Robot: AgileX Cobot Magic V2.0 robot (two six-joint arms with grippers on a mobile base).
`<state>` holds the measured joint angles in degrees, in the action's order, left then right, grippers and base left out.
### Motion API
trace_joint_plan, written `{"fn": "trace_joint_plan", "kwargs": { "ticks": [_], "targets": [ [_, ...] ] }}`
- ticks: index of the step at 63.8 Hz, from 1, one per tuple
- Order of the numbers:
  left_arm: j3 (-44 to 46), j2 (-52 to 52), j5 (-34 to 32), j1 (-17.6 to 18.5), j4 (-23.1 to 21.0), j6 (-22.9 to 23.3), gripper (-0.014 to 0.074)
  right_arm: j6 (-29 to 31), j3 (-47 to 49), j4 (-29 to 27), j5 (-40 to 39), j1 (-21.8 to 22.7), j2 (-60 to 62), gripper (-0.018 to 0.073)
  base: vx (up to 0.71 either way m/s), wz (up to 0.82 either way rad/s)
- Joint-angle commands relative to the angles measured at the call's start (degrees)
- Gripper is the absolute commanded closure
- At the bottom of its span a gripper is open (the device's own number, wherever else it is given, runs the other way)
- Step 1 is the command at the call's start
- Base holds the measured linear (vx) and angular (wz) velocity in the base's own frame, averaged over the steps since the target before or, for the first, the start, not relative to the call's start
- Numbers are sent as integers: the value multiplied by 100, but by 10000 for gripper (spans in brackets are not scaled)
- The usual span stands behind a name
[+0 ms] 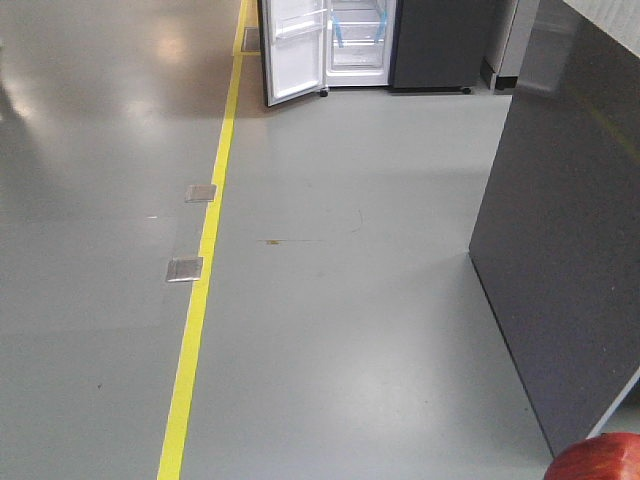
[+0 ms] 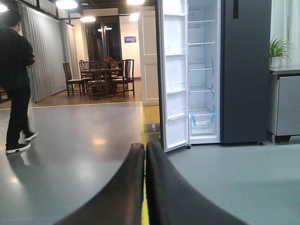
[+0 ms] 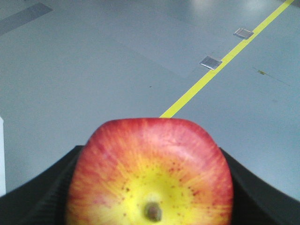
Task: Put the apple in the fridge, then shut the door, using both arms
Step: 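Drive toward the open refrigerator carrying the apple in the right gripper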
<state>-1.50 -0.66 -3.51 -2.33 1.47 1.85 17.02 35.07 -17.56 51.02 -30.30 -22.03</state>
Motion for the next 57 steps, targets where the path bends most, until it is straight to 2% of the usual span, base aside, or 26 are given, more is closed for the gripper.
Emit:
{"fn": "trace_joint_plan", "kwargs": {
  "ticks": [1, 57],
  "targets": [
    [-118, -92, -391, 9, -15, 63, 603, 50, 157, -103, -410, -2, -38, 172, 21, -3],
    [-118, -92, -391, 9, -15, 63, 603, 50, 157, -103, -410, -2, -38, 172, 23, -3]
  ]
}}
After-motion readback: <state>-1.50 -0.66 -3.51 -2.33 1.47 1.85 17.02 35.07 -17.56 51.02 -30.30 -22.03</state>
